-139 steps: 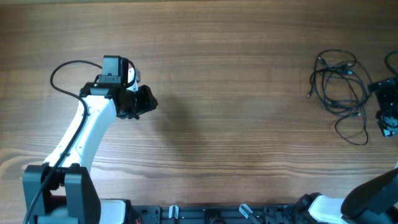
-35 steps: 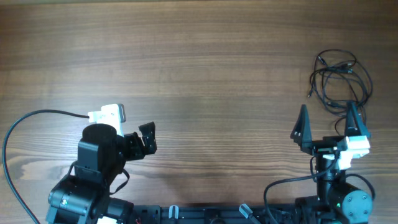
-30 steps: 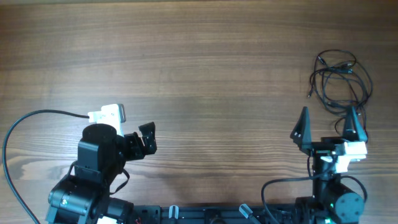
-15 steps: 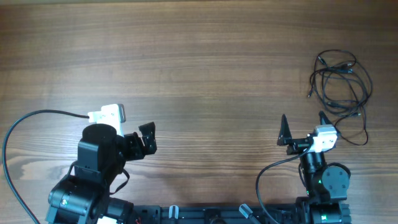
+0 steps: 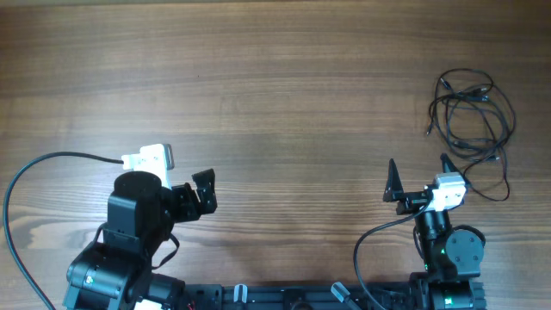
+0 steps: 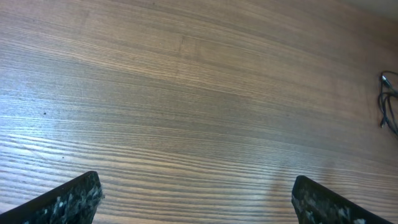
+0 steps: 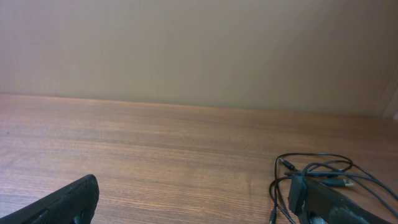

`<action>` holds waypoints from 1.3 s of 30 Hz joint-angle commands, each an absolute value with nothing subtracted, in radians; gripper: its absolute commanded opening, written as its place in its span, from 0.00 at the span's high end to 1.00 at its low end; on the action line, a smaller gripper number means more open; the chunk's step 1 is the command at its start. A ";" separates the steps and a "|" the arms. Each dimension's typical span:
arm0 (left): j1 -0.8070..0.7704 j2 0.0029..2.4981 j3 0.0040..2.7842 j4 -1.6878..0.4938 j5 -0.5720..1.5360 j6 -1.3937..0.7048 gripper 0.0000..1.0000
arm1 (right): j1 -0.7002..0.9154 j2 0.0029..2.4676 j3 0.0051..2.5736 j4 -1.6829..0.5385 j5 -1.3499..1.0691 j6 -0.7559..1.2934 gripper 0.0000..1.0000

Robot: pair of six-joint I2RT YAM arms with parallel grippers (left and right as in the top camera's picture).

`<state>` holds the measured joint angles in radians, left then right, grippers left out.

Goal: Untangle cables

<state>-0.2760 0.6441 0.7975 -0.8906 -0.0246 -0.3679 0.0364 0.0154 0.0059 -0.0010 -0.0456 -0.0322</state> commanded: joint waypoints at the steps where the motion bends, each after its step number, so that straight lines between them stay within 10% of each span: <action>1: -0.279 0.643 0.789 -0.888 -0.020 -0.352 0.00 | 0.031 0.004 0.005 0.001 -0.065 -0.050 0.00; 22: -0.268 0.614 0.773 -0.897 -0.020 -0.344 0.00 | 0.031 0.004 0.005 0.001 -0.065 -0.050 0.00; 39: 0.012 0.033 0.044 0.141 0.112 -0.314 0.00 | 0.031 0.004 0.005 0.001 -0.065 -0.050 0.00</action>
